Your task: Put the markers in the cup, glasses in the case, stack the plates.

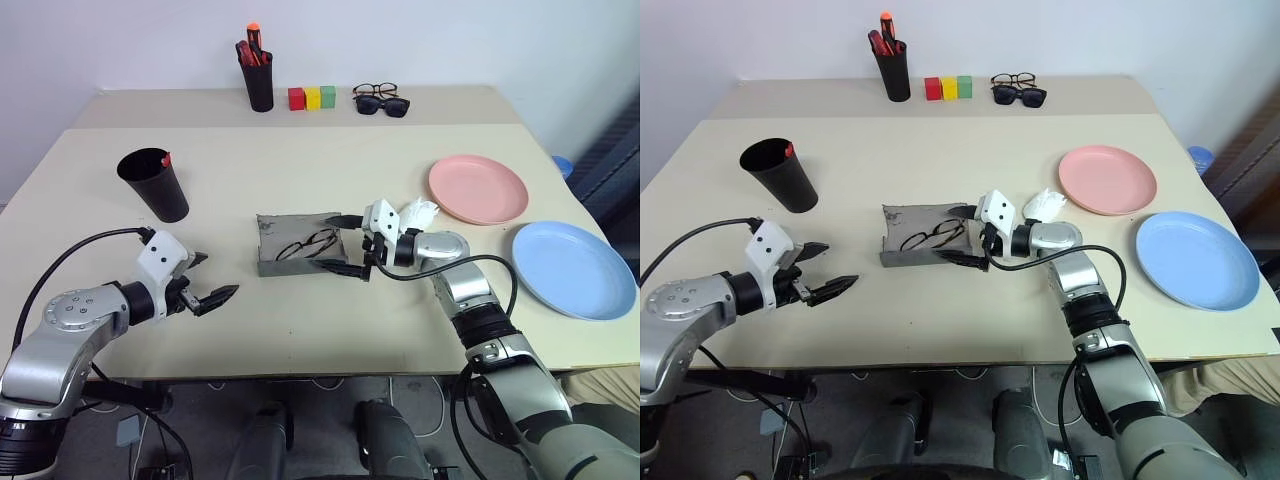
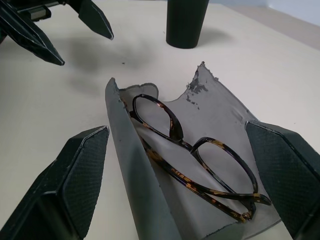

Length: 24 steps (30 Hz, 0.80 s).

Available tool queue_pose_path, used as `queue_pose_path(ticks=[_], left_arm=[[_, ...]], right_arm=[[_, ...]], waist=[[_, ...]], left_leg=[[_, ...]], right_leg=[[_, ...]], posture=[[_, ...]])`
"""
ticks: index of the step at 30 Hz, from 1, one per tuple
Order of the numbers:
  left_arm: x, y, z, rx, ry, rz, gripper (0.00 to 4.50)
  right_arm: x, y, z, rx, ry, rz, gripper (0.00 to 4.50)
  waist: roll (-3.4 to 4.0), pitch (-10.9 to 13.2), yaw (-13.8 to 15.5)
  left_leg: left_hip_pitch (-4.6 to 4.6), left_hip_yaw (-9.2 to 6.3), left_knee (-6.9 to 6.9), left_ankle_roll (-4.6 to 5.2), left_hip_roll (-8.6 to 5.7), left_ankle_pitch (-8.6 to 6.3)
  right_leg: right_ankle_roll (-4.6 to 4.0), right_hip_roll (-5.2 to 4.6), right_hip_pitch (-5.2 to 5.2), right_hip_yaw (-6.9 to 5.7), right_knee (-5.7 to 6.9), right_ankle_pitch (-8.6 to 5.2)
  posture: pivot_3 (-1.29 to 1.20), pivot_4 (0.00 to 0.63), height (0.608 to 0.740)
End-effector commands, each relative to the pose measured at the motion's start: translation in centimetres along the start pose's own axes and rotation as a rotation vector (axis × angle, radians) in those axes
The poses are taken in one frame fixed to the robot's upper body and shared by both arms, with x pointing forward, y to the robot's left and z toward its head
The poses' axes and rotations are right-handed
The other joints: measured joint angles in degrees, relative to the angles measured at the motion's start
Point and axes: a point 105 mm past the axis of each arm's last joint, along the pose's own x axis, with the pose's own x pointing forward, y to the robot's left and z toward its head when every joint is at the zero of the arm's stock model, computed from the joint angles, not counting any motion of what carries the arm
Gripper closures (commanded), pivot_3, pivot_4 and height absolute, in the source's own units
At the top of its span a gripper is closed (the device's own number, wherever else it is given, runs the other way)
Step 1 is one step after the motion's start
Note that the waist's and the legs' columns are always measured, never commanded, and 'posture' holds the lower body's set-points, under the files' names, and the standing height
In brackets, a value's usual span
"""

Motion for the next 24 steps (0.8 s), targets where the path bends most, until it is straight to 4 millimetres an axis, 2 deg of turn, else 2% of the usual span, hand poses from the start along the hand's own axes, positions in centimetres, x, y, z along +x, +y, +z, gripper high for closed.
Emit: queue_pose_path(ticks=[1, 9, 15, 24], left_arm=[[-0.5, 0.0, 1.1, 0.049, -0.032, 0.013, 0.00], [-0.8, -0.3, 0.9, 0.039, -0.028, 0.016, 0.00], [-1.1, -0.5, 0.8, 0.033, -0.025, 0.023, 0.00], [-1.2, -0.5, 0.7, 0.026, -0.020, 0.027, 0.00]], right_arm=[[0.6, -0.5, 1.2, -0.048, -0.021, -0.001, 0.05], [1.8, -1.2, 1.2, -0.046, -0.019, 0.002, 0.05], [2.4, -0.5, 0.5, -0.031, 0.000, 0.053, 0.05], [0.5, 0.8, -1.2, -0.001, 0.061, 0.103, 0.05]], waist=[[0.00, 0.0, 0.0], [0.00, 0.0, 0.0], [0.00, 0.0, 0.1], [0.00, 0.0, 0.1]], left_leg=[[0.00, 0.00, 0.00, 0.00, 0.00, 0.00], [0.00, 0.00, -0.01, 0.00, 0.00, 0.00], [0.00, 0.00, -0.01, 0.00, 0.00, 0.00], [0.00, 0.00, -0.01, 0.00, 0.00, 0.00]], right_leg=[[0.00, 0.00, 0.00, 0.00, 0.00, 0.00], [0.00, 0.01, -0.01, 0.00, 0.00, 0.00], [0.00, 0.01, 0.00, 0.00, 0.00, 0.00], [0.00, 0.02, 0.00, 0.00, -0.01, 0.00]], posture=[[0.00, 0.150, 0.740], [0.00, 0.150, 0.740], [0.00, 0.150, 0.740], [0.00, 0.150, 0.740]])
